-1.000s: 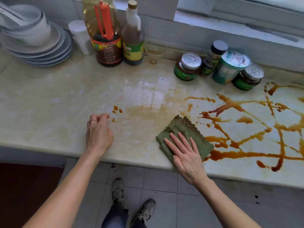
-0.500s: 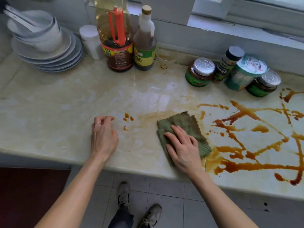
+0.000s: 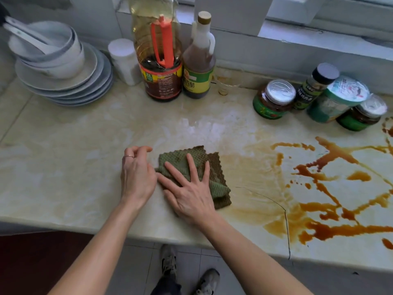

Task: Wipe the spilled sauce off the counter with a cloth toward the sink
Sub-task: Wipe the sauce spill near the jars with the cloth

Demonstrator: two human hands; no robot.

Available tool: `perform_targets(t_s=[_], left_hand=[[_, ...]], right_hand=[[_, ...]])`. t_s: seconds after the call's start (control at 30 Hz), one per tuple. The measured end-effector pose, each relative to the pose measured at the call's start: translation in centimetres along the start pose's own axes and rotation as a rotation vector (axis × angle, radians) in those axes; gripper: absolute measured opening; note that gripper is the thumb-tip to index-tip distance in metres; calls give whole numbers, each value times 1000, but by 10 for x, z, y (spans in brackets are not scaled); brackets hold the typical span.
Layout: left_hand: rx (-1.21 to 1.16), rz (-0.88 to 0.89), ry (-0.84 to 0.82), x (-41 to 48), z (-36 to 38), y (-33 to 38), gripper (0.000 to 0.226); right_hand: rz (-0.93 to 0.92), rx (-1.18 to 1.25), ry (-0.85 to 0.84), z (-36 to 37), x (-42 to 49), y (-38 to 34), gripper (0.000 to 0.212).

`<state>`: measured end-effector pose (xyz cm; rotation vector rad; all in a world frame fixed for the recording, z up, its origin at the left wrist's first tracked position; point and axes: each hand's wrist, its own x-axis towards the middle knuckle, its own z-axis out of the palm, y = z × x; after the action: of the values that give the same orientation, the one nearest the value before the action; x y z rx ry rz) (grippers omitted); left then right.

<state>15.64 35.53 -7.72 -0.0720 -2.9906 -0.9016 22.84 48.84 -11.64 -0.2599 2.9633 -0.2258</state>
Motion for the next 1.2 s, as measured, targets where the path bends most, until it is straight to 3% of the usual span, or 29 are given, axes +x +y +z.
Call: perform_targets(t_s=[0.17,0.3,0.47,0.53,0.77,0.83,0.93,1.0,1.13,1.2], left_hand=[[-19,14,-19,8,-2,0,43],[-23,1,-11,11,-10,-9,44],[-34,5,-40,10,-4,-8,44],[-36,37,-57,9,0,-2,44],[-39,138,-129,0,12,21,44],[-31,181,-162,-5,19,29,45],[-13,250,-231,-13,31,44,48],[0,277,-253,-17,35,53,51],[41,275,-287,-29,39,61,53],[48,262,-294,-33,42,62,52]], right_hand=[[414,22,-26,-15,16,49,50],[695,55,161,-11,-10,76,56],[368,58,158,2,-1,16,56],[284,34,131,-1,5,25,54],[735,-5,222,-7,-43,127,55],[718,14,260,-5,-48,107,55],[443,-22,231,7,-64,73,52],[359,-27,217,5,-72,89,50],[643,91,209,-5,-89,124,54],[688,228,214,-7,-84,110,57]])
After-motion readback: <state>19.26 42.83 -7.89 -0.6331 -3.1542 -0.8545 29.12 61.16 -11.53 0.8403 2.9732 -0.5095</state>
